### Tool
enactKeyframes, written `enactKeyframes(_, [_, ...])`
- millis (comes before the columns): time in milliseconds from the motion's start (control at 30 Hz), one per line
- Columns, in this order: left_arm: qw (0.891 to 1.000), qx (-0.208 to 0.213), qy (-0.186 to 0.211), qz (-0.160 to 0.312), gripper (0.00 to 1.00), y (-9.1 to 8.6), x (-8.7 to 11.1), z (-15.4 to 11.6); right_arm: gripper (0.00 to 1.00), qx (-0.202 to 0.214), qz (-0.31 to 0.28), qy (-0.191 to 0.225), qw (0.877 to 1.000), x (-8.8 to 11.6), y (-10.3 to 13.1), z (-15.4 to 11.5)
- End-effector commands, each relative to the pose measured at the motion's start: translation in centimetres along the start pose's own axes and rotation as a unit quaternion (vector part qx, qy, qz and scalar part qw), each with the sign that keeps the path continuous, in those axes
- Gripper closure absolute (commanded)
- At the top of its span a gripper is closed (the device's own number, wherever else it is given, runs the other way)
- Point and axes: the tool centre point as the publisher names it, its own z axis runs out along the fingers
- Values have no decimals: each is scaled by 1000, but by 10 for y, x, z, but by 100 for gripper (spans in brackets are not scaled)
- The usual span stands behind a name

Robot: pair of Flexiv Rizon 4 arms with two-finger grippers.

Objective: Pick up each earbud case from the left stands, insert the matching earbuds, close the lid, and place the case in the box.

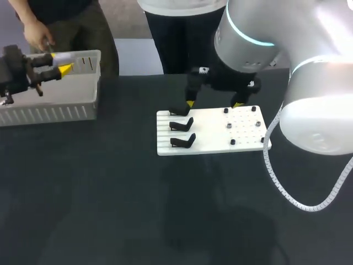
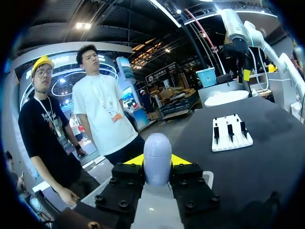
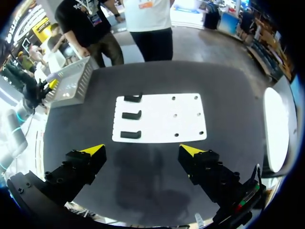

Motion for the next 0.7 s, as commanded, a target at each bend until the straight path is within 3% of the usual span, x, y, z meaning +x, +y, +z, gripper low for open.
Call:
enactKeyframes(33, [994, -103, 21, -5, 100, 0, 14, 3, 0, 2, 4, 4, 1000, 5, 2, -1])
enactKeyframes(267, [991, -107, 49, -57, 100, 6, 60, 7, 0, 1, 10, 12, 1000, 9, 2, 4])
enactKeyframes(467, [989, -97, 60, -96, 98, 3, 80, 8, 0, -1, 10, 15, 1000, 9, 2, 6])
enactKeyframes(533, [988, -101, 58, -103, 70, 0, 84, 8, 0, -1, 10, 15, 1000, 9, 2, 6])
enactKeyframes(567, [988, -102, 53, -106, 67, 0, 85, 8, 0, -1, 10, 15, 1000, 9, 2, 6])
enactKeyframes(633, [988, -101, 53, -105, 52, 0, 85, 7, 0, -2, 10, 14, 1000, 9, 2, 6])
enactKeyframes(667, [988, -100, 49, -108, 40, -1, 84, 7, 0, -2, 10, 14, 1000, 9, 2, 6])
enactKeyframes(700, [988, -102, 46, -107, 21, -2, 81, 6, 0, -4, 9, 12, 1000, 9, 2, 6])
